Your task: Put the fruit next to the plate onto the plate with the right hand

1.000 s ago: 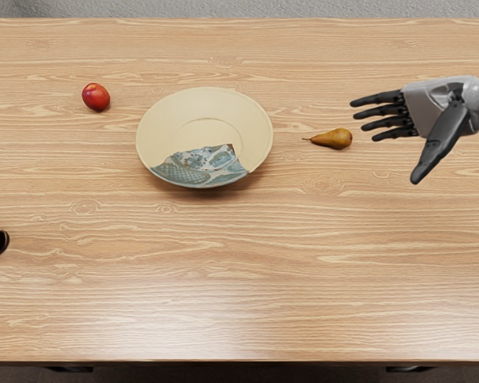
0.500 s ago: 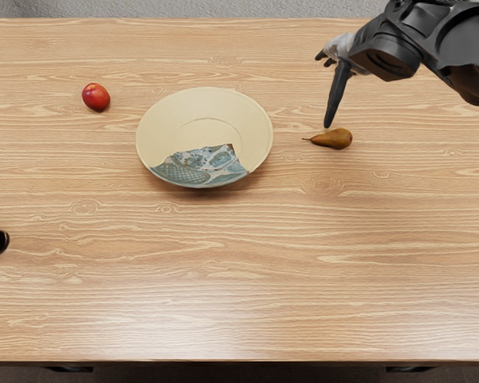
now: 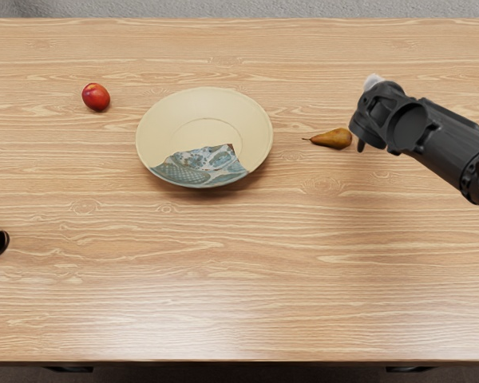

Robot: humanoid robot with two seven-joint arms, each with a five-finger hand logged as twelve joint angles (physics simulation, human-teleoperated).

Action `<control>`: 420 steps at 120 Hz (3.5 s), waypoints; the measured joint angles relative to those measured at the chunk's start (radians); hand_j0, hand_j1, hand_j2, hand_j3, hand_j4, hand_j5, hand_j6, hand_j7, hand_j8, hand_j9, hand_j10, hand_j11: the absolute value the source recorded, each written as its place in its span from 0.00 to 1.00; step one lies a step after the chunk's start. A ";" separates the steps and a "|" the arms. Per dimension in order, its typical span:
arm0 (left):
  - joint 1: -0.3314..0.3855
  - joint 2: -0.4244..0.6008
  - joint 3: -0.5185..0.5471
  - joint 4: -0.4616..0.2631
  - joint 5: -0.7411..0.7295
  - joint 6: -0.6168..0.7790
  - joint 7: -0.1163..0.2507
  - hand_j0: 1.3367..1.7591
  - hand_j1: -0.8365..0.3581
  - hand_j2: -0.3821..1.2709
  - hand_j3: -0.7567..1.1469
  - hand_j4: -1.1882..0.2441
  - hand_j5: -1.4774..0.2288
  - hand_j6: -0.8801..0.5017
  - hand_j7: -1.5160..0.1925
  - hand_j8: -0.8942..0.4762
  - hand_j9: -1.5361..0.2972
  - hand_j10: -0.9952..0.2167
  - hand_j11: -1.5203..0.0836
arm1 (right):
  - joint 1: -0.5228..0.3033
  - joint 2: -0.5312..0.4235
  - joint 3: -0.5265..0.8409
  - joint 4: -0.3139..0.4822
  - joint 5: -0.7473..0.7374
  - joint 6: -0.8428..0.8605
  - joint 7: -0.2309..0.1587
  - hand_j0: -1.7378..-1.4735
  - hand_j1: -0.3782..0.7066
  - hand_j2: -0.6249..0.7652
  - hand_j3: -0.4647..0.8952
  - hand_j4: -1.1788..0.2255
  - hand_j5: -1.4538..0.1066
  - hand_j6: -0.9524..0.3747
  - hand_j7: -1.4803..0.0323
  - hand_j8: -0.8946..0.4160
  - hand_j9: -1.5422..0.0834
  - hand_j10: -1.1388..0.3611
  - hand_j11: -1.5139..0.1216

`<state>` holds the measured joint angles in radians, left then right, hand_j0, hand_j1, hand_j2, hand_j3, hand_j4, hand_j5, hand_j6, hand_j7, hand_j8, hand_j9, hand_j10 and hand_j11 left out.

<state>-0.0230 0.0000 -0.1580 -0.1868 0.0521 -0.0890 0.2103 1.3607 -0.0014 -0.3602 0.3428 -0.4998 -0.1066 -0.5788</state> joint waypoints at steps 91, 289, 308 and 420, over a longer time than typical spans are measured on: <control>0.000 0.000 0.000 0.000 0.000 0.000 0.000 0.76 0.99 0.23 0.40 0.83 0.87 0.64 0.89 0.65 0.84 0.82 0.95 | -0.098 0.001 -0.008 0.027 -0.002 -0.011 0.284 0.30 0.09 0.44 0.34 0.80 0.89 0.67 0.93 0.64 0.90 0.72 0.88; 0.000 0.000 0.000 0.000 0.000 0.000 0.000 0.76 0.99 0.23 0.40 0.83 0.87 0.64 0.89 0.65 0.84 0.82 0.95 | -0.127 0.001 -0.009 -0.011 -0.001 -0.011 0.297 0.30 0.53 0.39 0.34 0.52 0.55 0.38 0.59 0.34 0.59 0.46 0.57; 0.000 0.000 0.000 0.000 0.000 0.000 0.000 0.76 0.99 0.23 0.40 0.83 0.87 0.64 0.89 0.65 0.84 0.82 0.95 | -0.131 0.001 -0.009 -0.011 -0.001 -0.008 0.297 0.30 0.56 0.38 0.34 0.49 0.53 0.35 0.56 0.31 0.56 0.43 0.54; 0.000 0.000 0.000 0.000 0.000 0.000 0.000 0.76 0.99 0.23 0.40 0.83 0.87 0.64 0.89 0.65 0.84 0.82 0.95 | -0.051 -0.133 0.350 -0.056 0.180 0.434 0.281 0.40 0.73 0.58 0.34 0.32 0.24 0.46 0.23 0.40 0.26 0.19 0.25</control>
<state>-0.0230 0.0000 -0.1577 -0.1870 0.0520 -0.0890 0.2103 1.3099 -0.1340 -0.0097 0.2867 -0.3199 0.3275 -0.2973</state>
